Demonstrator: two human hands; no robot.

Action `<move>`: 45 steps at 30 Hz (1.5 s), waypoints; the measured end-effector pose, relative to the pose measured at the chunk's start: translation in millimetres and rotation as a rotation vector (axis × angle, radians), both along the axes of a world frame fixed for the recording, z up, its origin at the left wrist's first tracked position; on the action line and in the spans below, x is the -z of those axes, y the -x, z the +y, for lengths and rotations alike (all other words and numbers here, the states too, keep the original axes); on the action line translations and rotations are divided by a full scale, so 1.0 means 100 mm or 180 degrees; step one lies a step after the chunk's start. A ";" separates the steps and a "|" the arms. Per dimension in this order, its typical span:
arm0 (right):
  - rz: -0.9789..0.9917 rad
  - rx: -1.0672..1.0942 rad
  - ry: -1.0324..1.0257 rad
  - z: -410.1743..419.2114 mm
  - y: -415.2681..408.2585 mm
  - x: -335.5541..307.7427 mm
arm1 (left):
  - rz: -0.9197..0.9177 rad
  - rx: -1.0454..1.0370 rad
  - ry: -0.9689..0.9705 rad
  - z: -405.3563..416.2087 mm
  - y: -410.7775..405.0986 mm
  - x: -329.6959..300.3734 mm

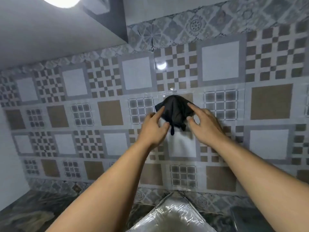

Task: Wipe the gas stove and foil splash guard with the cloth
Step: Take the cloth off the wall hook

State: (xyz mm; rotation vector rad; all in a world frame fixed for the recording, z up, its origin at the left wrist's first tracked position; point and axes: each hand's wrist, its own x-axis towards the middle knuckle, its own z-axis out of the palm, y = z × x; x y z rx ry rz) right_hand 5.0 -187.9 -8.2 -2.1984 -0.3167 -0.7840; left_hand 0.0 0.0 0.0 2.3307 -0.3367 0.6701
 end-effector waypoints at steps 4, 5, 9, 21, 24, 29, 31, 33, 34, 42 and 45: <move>0.0045 0.0003 -0.0063 0.09 -0.15 -0.04 | -0.0027 0.0146 0.0082 -0.06 -0.21 -0.01; 0.0034 0.0002 -0.0122 0.10 -0.19 -0.04 | -0.0018 0.0154 0.0105 -0.08 -0.26 -0.01; 0.0015 0.0071 -0.0250 0.09 -0.30 -0.06 | 0.0077 0.0125 0.0324 -0.09 -0.39 -0.02; -0.0569 -0.0118 -0.0785 0.17 -0.46 -0.09 | 0.0120 0.0910 0.1704 -0.21 -0.54 -0.12; -0.0545 -0.0366 -0.1272 0.21 -0.42 -0.16 | 0.0125 0.1214 0.2171 -0.24 -0.47 -0.17; -0.0621 -0.0455 -0.1630 0.18 -0.36 -0.22 | 0.0119 0.1274 0.2442 -0.16 -0.36 -0.29; -0.0610 -0.0561 -0.1859 0.13 -0.30 -0.22 | 0.0157 0.1277 0.2576 -0.12 -0.30 -0.32; -0.0508 -0.0686 -0.2108 0.08 -0.20 -0.18 | 0.0310 0.1300 0.2662 -0.07 -0.22 -0.29; -0.0428 -0.0725 -0.2214 0.05 -0.14 -0.15 | 0.0419 0.1321 0.2669 -0.05 -0.17 -0.26; 0.0151 -0.0366 -0.2206 -0.18 0.36 0.40 | 0.0979 0.1035 0.2599 -0.35 0.23 0.40; 0.0337 -0.0354 -0.2022 -0.20 0.57 0.60 | 0.1090 0.1011 0.2825 -0.61 0.41 0.66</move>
